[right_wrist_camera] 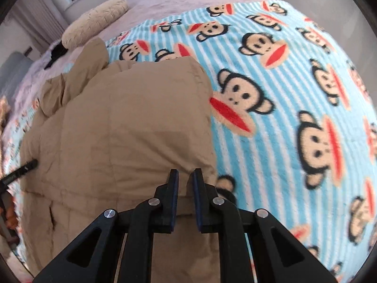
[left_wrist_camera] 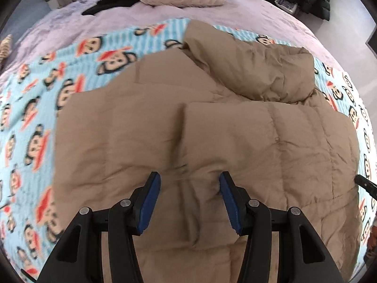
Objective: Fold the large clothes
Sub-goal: 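Open both tools and lift them away from the folded jacket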
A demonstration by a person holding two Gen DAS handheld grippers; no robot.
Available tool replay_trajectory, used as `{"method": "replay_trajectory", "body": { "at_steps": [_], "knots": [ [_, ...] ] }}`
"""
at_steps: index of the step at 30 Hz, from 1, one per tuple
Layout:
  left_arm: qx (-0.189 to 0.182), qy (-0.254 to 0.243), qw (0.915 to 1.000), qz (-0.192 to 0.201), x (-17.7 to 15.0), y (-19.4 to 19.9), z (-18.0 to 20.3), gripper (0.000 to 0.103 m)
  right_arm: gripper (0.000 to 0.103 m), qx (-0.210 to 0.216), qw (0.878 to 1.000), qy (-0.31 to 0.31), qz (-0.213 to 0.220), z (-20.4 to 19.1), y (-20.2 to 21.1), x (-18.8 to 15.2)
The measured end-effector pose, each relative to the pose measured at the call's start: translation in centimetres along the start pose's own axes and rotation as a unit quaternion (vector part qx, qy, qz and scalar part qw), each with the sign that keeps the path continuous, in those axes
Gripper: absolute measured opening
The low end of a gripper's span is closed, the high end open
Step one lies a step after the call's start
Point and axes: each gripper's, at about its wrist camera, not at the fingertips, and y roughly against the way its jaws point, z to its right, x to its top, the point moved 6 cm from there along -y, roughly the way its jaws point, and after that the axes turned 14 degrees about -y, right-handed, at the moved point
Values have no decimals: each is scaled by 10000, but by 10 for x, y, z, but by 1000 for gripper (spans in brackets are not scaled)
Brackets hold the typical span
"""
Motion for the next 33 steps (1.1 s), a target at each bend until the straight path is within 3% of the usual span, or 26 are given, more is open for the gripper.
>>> {"method": "replay_trajectory", "body": {
  "at_steps": [4,13,22,23,25,27,33],
  "knots": [
    [183,118,9997,-90,-14,19,-6,54,33,-331,9994,40,65,7,18,-12],
    [430,257,9983,-284,-41,51,16,54,43,193,9982,-467,-311,18,45,-40],
    [487,388,9974,-364,-66,69,37,54,48,404,9968,-371,-584,16,51,-63],
    [496,408,9973,-365,-69,71,38,56,48,403,9968,-358,-594,17,51,-63],
    [548,458,9968,-371,-75,73,38,96,49,407,9966,-364,-620,18,52,-67],
    [677,472,9964,-215,-80,82,38,98,49,439,9960,-393,-666,19,52,-69],
    [618,395,9967,-339,-97,84,41,98,52,489,9958,-392,-664,11,58,-84]
  ]
}}
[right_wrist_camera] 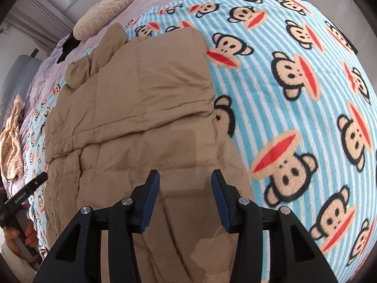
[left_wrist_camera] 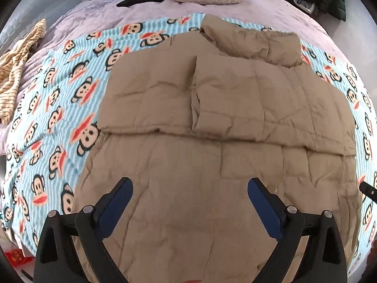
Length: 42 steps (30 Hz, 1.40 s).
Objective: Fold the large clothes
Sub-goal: 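Open both tools and lift them away from the folded jacket, then grasp the beige jacket hem with both tools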
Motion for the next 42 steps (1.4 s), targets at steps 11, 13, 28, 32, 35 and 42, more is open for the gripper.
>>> {"method": "replay_trajectory", "body": {
  "at_steps": [11,13,28,32,35,42],
  "knots": [
    [74,-274,9994,-203,-62,28,-13,99,68,216,9997,-4,-110,-36,13,-70],
    [75,-327,9989,-319,-78,36,-16,99,76,288,9994,-136,-93,-39,23,-82],
    [-74,-379,9982,-454,-162,86,-37,99,88,331,9966,-748,3,-33,82,-160],
    [-91,-364,9977,-558,-177,90,-41,99,88,424,9956,-827,-98,-32,87,-179],
    [-86,-281,9978,-588,-188,97,-44,99,88,411,9949,-889,-238,-28,87,-191],
    [3,-50,9978,-659,-202,104,-44,99,88,477,9928,-1006,-450,-20,87,-199]
  ]
}}
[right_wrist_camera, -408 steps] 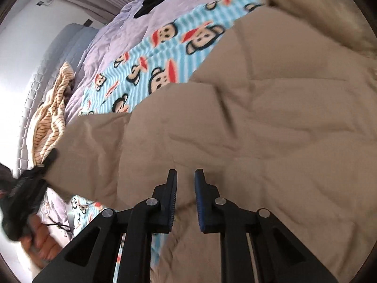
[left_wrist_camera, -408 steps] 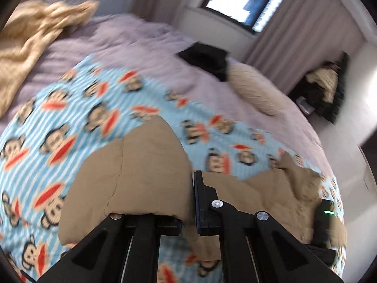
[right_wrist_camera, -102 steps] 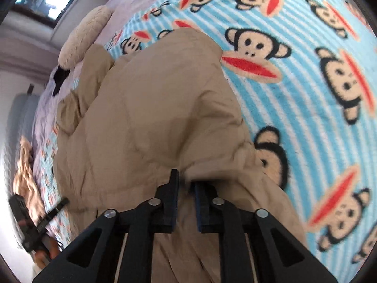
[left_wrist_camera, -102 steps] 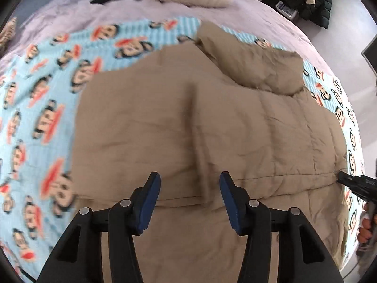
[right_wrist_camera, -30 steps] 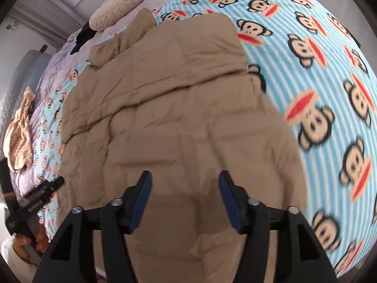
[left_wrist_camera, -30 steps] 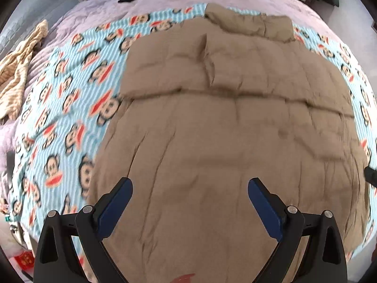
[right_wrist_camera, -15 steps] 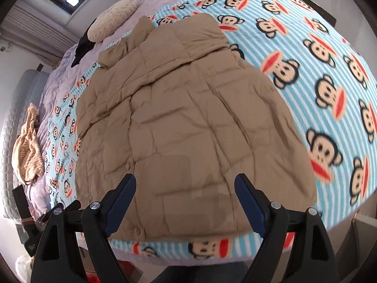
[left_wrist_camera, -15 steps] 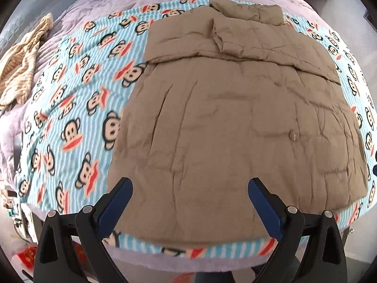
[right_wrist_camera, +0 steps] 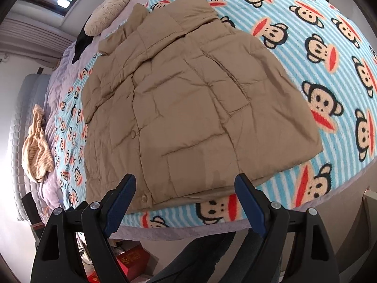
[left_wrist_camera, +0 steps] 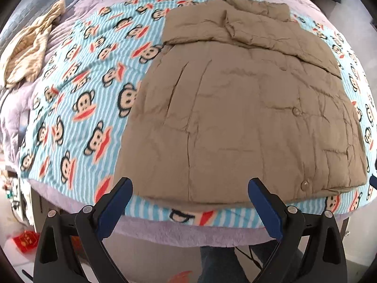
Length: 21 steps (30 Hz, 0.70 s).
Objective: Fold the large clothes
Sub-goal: 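Grasp the beige jacket hem with both tools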
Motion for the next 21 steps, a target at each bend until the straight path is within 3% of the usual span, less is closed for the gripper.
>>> {"method": "replay_trajectory", "body": {
  "at_steps": [6,9,15,21],
  "knots": [
    [-31,495,9982,-323,-19,-16,-6,99,88,189,9997,48,149,9,16,10],
    [-531,860,9940,-419,-27,-25,-10,99,88,236,9995,-160,129,20,16,18],
    [-1145,1522,9811,-336,-40,-33,-25,99,88,477,9925,-1095,-271,58,-7,20],
    [-1660,1869,9680,-216,-48,-41,-33,99,88,822,9696,-2244,-533,102,-32,16]
  ]
}}
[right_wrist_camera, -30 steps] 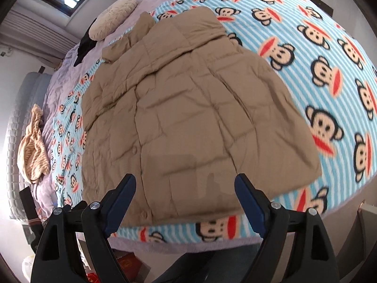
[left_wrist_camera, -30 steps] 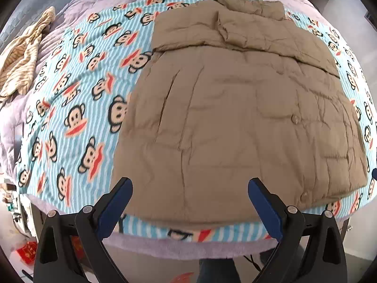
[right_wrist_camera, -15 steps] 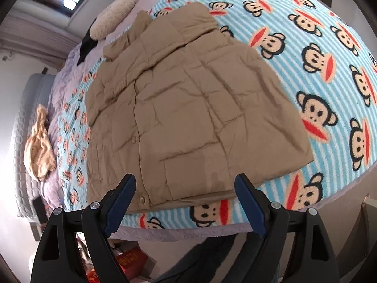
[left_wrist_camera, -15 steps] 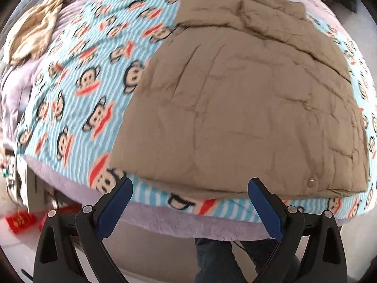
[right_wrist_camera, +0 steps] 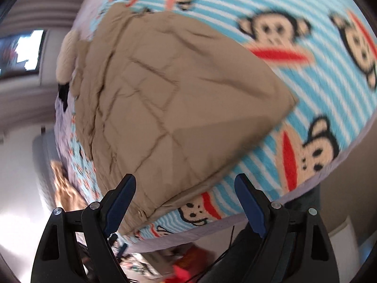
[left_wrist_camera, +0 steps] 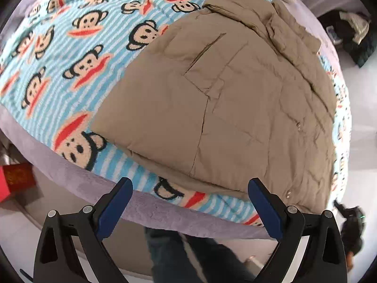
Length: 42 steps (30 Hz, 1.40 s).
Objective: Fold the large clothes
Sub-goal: 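Grasp the beige jacket hem with both tools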
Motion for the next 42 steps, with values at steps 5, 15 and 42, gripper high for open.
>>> {"method": "replay_trajectory", "body": {
  "at_steps": [5,15,42],
  "knots": [
    [-492,242,9985,-94,1,-13,-13,99,88,128,9987,-495,-54,17,-12,5],
    [-987,519,9936,-165,15,-47,-24,99,88,544,9909,-1170,-390,29,-34,10],
    [-1485,-724,9845,591,95,23,33,12,7,1093,9938,-206,0,-42,-12,4]
  ]
}}
